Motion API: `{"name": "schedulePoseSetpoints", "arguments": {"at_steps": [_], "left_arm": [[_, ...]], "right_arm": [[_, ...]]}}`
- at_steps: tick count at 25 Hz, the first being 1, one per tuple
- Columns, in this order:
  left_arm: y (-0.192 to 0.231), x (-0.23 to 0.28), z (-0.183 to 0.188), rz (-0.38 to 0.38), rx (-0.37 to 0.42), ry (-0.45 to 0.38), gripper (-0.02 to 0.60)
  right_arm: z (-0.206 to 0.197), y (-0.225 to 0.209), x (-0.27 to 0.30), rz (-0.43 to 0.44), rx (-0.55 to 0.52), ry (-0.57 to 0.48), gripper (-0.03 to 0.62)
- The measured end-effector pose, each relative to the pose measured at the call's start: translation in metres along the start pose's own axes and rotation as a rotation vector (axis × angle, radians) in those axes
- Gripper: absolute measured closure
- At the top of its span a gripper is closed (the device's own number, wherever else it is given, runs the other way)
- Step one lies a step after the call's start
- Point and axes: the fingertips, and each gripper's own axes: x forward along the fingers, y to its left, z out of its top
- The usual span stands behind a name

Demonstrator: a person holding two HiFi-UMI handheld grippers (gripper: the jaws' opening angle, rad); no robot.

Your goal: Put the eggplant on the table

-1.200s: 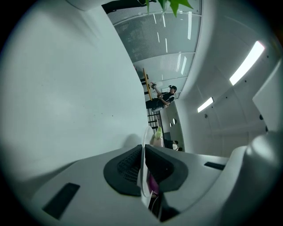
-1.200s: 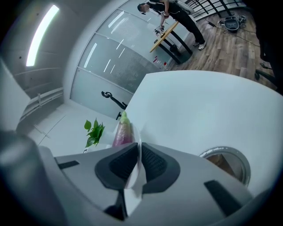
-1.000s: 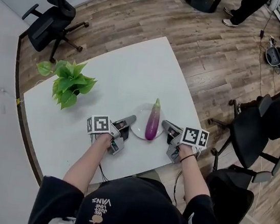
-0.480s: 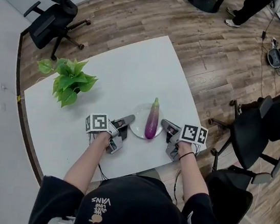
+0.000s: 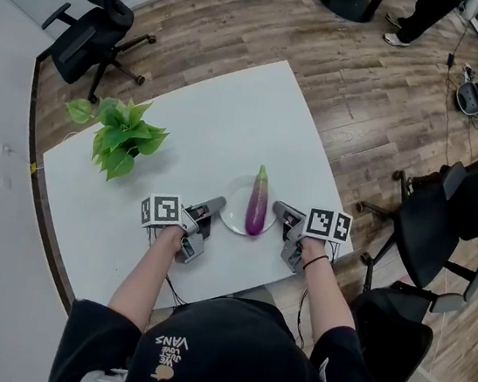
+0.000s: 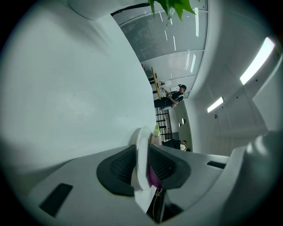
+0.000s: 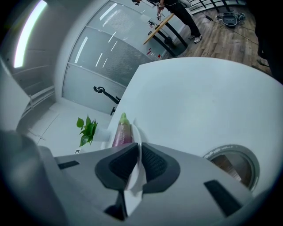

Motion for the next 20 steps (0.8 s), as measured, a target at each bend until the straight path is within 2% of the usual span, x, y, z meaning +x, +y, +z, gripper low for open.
{"name": "schedulePoseSetpoints", "arguments": {"at_steps": [20], "left_arm": [[0.007,-0.016,-0.008,0.011,0.014,0.001,0.503]], "right_arm": [[-0.006,-0.003,0.000,-0.058,-0.023,0.000,0.556]]}}
